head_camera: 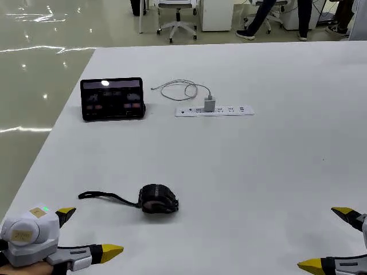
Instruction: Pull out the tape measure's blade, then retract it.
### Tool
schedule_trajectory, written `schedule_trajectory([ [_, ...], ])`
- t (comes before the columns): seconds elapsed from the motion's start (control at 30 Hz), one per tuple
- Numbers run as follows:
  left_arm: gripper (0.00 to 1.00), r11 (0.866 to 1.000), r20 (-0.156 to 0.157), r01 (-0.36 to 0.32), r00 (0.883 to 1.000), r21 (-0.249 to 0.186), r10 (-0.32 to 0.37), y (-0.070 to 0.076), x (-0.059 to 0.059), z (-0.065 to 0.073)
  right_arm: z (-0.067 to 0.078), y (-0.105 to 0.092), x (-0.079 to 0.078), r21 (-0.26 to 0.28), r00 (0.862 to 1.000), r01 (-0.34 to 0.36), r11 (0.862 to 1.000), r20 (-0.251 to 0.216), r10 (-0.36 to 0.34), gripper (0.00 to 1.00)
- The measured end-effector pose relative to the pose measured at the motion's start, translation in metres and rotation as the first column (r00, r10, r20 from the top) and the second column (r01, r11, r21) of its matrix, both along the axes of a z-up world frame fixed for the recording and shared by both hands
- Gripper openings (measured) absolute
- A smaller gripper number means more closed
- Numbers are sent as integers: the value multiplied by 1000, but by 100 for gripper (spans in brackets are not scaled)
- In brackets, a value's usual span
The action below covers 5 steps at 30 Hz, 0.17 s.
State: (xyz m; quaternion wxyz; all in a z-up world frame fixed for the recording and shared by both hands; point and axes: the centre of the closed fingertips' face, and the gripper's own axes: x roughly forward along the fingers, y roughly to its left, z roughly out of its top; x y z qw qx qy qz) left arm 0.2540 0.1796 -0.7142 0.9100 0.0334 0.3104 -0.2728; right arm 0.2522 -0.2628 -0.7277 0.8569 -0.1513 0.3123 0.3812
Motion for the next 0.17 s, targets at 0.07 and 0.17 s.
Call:
schedule_trajectory([
  [0.07,100,1000,-1,3,1000,1,-3,0,0,0,1,1,-1,0,1000,-1,1000,-2,1,100],
  [0.17,100,1000,-1,1,1000,1,-1,2,0,0,0,-1,-2,-1,1000,4,1000,-5,-4,100],
])
